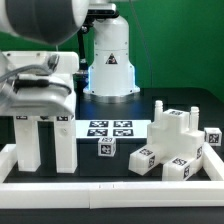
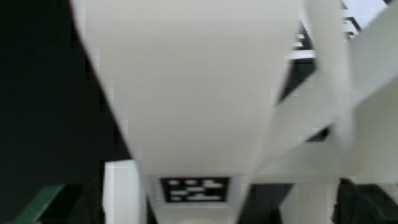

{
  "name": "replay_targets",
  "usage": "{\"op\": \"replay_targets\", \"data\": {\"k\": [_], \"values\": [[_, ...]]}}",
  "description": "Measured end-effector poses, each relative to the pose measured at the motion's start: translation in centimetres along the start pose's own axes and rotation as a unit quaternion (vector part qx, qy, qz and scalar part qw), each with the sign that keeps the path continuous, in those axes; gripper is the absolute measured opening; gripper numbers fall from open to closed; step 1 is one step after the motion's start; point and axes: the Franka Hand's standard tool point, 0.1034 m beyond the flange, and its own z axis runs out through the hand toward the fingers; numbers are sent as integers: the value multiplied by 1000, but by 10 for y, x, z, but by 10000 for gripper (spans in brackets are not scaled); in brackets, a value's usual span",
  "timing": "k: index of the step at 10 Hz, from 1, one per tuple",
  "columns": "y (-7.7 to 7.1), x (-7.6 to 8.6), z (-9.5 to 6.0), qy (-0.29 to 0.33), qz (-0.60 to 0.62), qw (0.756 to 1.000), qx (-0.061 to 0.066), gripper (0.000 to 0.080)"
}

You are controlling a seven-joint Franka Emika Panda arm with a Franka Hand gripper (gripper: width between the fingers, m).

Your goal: Assemble chair

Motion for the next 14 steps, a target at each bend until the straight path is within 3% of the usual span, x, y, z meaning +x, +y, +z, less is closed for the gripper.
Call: {"op": "replay_targets", "data": {"k": [2,5,9,14], "values": [[-2,-5,3,-7,1,1000,3,649],[-5,6,9,3,0,1000,-3,649],[-2,9,11,3,0,1000,-3,649],[8,17,41,-34,20,999,7,649]]}}
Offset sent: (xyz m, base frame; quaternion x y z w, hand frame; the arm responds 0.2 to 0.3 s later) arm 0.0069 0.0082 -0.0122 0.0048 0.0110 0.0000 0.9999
